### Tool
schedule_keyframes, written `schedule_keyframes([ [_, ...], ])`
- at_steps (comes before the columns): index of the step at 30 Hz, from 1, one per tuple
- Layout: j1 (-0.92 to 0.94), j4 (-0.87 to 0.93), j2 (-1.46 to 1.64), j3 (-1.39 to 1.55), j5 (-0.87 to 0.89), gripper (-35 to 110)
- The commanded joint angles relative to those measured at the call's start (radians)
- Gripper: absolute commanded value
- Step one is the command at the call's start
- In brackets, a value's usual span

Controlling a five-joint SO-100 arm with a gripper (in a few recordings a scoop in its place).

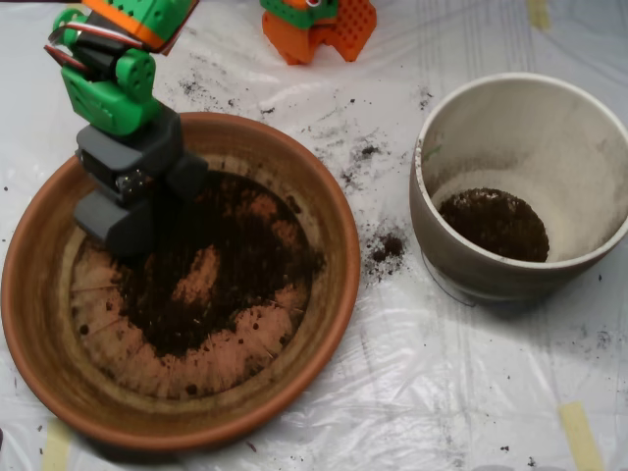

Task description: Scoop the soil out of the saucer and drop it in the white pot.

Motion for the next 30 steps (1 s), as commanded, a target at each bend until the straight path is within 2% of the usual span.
schedule_keyframes([
  [1,-0.006,0.015,0.037,-0.012,-0.008,10],
  [9,-0.087,0.015,0.126,0.083,-0.032,0],
  [21,-0.196,0.178,0.227,-0.037,-0.032,-1],
  [30,-0.307,0.291,0.457,-0.112,-0.034,-1],
])
